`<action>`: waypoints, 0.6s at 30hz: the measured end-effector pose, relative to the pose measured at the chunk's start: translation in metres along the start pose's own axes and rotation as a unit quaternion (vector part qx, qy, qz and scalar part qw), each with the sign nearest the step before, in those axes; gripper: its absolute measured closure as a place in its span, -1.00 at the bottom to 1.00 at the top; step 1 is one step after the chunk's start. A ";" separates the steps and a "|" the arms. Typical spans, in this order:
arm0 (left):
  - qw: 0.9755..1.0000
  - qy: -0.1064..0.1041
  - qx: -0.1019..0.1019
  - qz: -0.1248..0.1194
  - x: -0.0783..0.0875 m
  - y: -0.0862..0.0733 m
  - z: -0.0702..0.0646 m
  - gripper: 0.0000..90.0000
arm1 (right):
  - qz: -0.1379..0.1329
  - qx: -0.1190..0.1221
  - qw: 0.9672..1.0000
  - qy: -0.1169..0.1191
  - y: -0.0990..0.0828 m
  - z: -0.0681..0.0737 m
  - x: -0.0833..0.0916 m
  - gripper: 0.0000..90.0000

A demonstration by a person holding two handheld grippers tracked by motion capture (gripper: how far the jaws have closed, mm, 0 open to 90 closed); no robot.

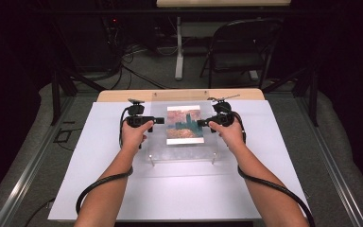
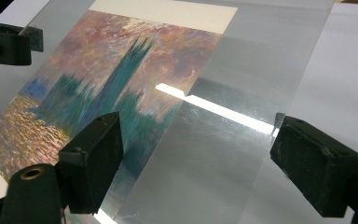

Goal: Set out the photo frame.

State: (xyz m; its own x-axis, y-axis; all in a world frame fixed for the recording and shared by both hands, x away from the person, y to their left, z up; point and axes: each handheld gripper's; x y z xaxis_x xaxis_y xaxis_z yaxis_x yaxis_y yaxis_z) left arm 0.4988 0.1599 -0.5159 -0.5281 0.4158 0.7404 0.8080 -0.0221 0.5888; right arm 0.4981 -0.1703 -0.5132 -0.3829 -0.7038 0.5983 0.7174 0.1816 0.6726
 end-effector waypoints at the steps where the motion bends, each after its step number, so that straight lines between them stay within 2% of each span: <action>1: 1.000 0.000 -0.001 -0.002 0.001 0.000 0.000 -0.27 | -0.001 0.001 1.000 -0.001 0.000 0.001 0.001 -0.62; 10: 1.000 -0.001 -0.014 -0.020 0.014 0.000 -0.005 -0.22 | -0.009 0.031 0.999 -0.006 0.000 0.011 0.013 -0.57; 18: 0.999 0.002 -0.024 -0.030 0.022 0.000 -0.009 -0.19 | -0.013 0.042 0.999 -0.009 0.000 0.017 0.022 -0.50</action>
State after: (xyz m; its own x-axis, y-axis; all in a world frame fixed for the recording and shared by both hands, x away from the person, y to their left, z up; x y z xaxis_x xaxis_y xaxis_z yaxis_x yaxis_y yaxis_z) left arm 0.4849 0.1612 -0.4966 -0.5768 0.4141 0.7041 0.7611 -0.0406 0.6474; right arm 0.4798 -0.1740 -0.4933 -0.4121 -0.6971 0.5867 0.6550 0.2210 0.7226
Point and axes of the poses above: each handheld gripper's, and its own axes: x roughly backward along the jaws, y roughly out of its top, z roughly to its left, and after that the axes turned 12 degrees about y, right-handed
